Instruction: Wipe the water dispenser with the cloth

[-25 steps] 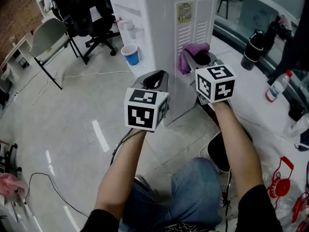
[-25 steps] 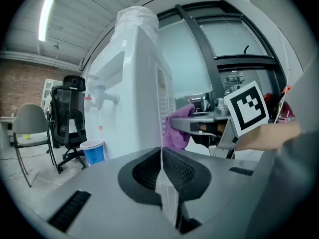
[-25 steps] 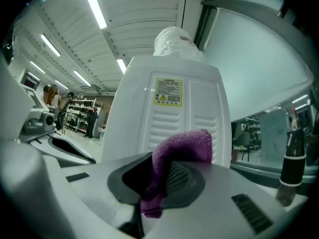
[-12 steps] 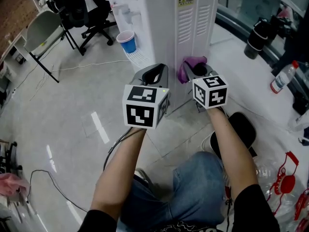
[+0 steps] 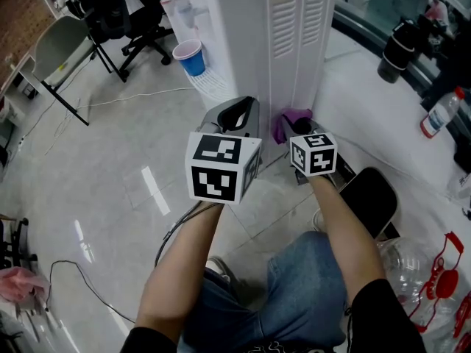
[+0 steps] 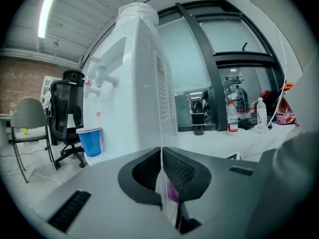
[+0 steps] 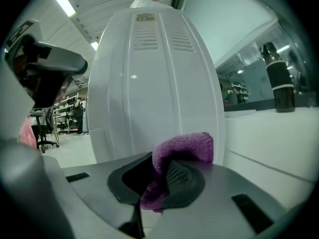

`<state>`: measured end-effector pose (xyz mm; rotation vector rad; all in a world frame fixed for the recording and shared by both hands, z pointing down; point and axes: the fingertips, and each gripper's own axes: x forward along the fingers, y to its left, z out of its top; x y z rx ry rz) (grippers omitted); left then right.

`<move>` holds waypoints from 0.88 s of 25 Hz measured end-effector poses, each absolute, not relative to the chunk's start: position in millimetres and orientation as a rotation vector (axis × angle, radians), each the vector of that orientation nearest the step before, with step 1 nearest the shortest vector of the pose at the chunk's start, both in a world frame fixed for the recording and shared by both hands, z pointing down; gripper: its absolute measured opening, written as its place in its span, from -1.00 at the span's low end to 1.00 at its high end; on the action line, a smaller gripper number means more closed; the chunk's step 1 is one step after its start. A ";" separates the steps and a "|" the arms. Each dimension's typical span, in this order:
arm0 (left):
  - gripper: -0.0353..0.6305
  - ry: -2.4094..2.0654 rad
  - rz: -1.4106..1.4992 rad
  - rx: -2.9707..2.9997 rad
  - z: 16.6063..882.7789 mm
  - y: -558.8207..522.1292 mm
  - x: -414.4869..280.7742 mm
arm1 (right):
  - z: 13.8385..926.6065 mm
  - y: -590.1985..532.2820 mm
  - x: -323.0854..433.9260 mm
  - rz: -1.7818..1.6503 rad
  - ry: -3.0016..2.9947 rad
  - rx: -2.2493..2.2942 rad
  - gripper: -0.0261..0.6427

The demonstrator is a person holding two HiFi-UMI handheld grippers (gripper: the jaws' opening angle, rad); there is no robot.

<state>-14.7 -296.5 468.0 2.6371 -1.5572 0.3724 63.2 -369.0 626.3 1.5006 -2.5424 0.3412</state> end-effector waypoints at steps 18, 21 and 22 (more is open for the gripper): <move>-0.80 -1.577 0.352 2.604 465.2 -302.5 -24.4 | 697.5 -367.8 68.4 0.481 -2.422 1.454 -0.78; -0.80 -1.579 0.363 2.610 464.2 -302.6 -21.2 | 672.8 -361.1 72.6 0.439 -2.457 1.463 -0.78; -0.80 -1.583 0.369 2.618 462.6 -302.8 -19.9 | 661.5 -358.7 73.5 0.414 -2.470 1.462 -0.78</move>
